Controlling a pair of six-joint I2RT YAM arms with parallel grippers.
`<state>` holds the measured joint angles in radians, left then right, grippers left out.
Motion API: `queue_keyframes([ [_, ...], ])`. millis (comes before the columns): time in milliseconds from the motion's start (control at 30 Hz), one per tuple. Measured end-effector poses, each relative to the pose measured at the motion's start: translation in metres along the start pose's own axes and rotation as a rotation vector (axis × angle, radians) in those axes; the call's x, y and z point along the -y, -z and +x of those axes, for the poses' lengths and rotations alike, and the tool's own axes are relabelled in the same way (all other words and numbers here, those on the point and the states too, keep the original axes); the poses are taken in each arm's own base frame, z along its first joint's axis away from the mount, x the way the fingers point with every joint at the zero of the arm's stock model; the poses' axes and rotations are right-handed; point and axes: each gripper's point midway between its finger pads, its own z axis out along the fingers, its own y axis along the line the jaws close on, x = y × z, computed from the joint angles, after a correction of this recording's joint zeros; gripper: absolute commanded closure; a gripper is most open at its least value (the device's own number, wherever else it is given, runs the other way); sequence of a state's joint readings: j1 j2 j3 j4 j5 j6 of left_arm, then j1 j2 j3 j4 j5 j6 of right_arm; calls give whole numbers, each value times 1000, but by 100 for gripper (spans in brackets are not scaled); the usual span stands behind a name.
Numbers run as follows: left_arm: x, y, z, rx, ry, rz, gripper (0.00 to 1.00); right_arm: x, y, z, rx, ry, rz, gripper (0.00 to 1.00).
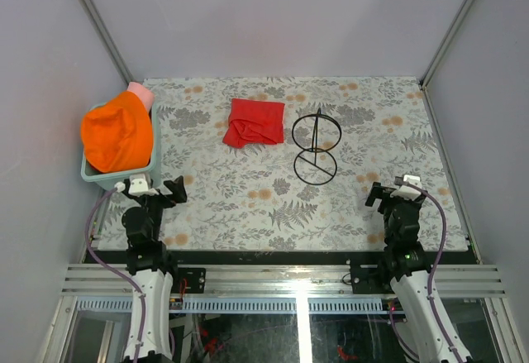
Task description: Stack the hats
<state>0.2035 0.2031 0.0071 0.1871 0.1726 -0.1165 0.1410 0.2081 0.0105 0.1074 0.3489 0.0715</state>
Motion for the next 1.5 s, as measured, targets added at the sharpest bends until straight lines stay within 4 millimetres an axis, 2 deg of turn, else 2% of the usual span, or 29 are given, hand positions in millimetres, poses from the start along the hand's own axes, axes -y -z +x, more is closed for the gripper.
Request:
queue_keyframes([
  [67, 1, 0, 8, -34, -3, 13, 0, 1, 2, 3, -27, 9, 3, 1],
  [133, 0, 1, 18, -85, 5, 7, 0, 1, 4, -6, -23, 12, 1, 1],
  [200, -2, 0, 21, -139, 27, -13, 0, 0, 6, -27, 18, 11, -11, 1],
  [267, -2, -4, 7, -154, 65, -39, 0, -3, 8, -53, 64, 18, -28, 1],
  [300, 0, -9, -8, -146, 78, -41, 0, -3, 9, -67, 85, 18, -31, 1],
  [367, 11, -20, -52, -101, 83, -3, 0, -2, 11, -94, 118, -7, -20, 1],
  [500, 61, -40, -166, 22, 29, 227, 0, 2, 16, -145, 119, -101, 23, 1],
  [600, 96, -39, -242, 135, 21, 382, 0, -2, 20, -184, 144, -165, 8, 1],
  [633, 103, -35, -257, 175, 45, 412, 0, -3, 21, -192, 156, -187, 2, 1],
  [700, 107, -33, -259, 179, 107, 428, 0, -6, 23, -198, 151, -218, -9, 1],
  [767, 111, -42, -252, 133, 194, 449, 0, -11, 19, -206, 80, -224, -15, 1],
  [800, 111, -50, -246, 99, 230, 452, 0, -16, 12, -216, 30, -220, -12, 1],
  [900, 115, -90, -218, -50, 367, 454, 0, -30, -10, -249, -8, -216, -27, 1],
  [967, 121, -118, -188, -173, 447, 423, 0, -38, -21, -253, -26, -211, -46, 1],
  [1067, 150, -149, -152, -362, 505, 408, 0, -41, -23, -249, -63, -199, -59, 1],
  [1167, 187, -182, -139, -495, 496, 412, 0, -45, -22, -261, -67, -197, -80, 1],
  [1267, 216, -200, -122, -578, 475, 400, 0, -46, -18, -271, -48, -200, -93, 1],
  [1333, 229, -206, -103, -638, 470, 382, 0, -45, -14, -271, -47, -199, -94, 1],
  [1433, 239, -215, -65, -728, 470, 338, 0, -45, -12, -267, -64, -193, -97, 1],
  [1500, 237, -225, -34, -788, 474, 296, 0, -45, -11, -264, -79, -187, -97, 1],
])
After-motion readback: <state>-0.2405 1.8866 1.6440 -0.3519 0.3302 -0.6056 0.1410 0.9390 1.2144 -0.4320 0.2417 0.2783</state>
